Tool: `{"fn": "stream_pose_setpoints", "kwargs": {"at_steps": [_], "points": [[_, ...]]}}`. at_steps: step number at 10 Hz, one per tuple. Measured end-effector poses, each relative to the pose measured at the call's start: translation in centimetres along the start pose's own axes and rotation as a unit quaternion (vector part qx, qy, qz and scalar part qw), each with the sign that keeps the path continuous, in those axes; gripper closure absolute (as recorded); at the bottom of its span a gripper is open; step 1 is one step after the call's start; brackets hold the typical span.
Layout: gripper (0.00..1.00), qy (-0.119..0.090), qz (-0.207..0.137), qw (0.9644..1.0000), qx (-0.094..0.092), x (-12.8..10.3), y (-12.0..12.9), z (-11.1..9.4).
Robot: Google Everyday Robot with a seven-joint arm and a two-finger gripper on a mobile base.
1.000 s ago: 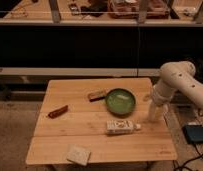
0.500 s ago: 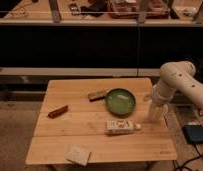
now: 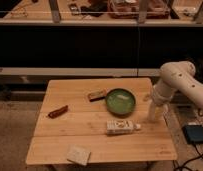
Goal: Stand the bottle upright
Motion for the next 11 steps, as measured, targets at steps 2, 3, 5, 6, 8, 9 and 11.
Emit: {"fn": "stream_pose_setpoints", "kwargs": {"at_steps": [2,3,5,6,8,9,11], "points": [[0.35,0.000,0.000,1.0000,0.000,0.0,0.0,0.0],[0.35,0.000,0.000,1.0000,0.000,0.0,0.0,0.0],[0.35,0.000,0.000,1.0000,0.000,0.0,0.0,0.0],[0.35,0.000,0.003,1.0000,-0.001,0.0,0.0,0.2],[0.35,-0.038,0.025,0.9989,-0.015,-1.0,0.7,3.6],[0.35,-0.052,0.032,0.9980,-0.016,-1.4,1.1,4.9],[0.35,-0.072,0.052,0.9959,-0.013,-2.3,1.9,8.8]]}}
